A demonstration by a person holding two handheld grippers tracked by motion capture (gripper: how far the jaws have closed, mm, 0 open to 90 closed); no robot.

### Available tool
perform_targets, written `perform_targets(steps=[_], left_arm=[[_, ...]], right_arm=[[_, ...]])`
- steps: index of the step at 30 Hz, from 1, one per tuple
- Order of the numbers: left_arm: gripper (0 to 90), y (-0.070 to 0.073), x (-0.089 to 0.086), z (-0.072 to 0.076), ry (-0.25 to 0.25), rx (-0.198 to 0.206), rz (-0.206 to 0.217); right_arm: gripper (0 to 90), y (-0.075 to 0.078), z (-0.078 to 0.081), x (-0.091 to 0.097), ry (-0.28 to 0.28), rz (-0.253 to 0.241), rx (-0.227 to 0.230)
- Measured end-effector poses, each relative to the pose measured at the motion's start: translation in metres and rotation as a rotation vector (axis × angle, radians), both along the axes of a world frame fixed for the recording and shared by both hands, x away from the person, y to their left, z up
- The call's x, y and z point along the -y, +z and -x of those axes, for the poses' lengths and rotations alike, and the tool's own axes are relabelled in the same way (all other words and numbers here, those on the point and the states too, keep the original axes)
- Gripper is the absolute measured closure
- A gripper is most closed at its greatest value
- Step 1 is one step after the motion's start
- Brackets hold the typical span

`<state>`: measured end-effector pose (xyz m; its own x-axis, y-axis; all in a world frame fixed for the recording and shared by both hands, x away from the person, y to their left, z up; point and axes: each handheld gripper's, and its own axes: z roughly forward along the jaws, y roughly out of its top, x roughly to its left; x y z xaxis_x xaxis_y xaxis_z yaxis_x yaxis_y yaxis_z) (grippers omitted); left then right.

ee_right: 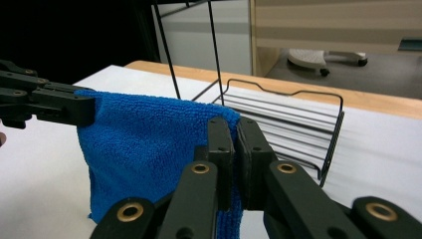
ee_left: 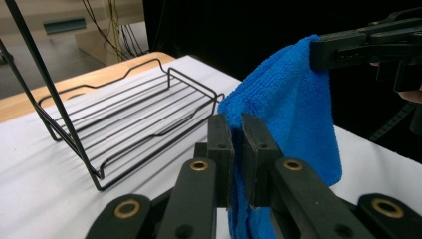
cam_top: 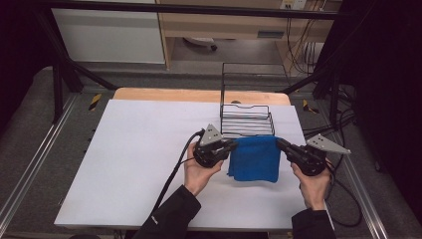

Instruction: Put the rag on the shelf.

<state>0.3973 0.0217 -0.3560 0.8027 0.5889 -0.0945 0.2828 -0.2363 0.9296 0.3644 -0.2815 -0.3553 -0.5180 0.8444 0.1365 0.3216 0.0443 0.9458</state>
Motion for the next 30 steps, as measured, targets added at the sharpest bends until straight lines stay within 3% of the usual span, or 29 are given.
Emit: perform_targets(steps=[15, 30], left_arm=[[83.9, 0.023, -0.007, -0.004, 0.020, 0.062, 0.065], [84.1, 0.057, -0.012, -0.009, 0.039, 0.141, 0.133]], right_arm=[[86.7, 0.024, 0.006, -0.008, -0.026, -0.017, 0.106], [86.7, 0.054, 0.006, -0.016, -0.060, -0.037, 0.212]])
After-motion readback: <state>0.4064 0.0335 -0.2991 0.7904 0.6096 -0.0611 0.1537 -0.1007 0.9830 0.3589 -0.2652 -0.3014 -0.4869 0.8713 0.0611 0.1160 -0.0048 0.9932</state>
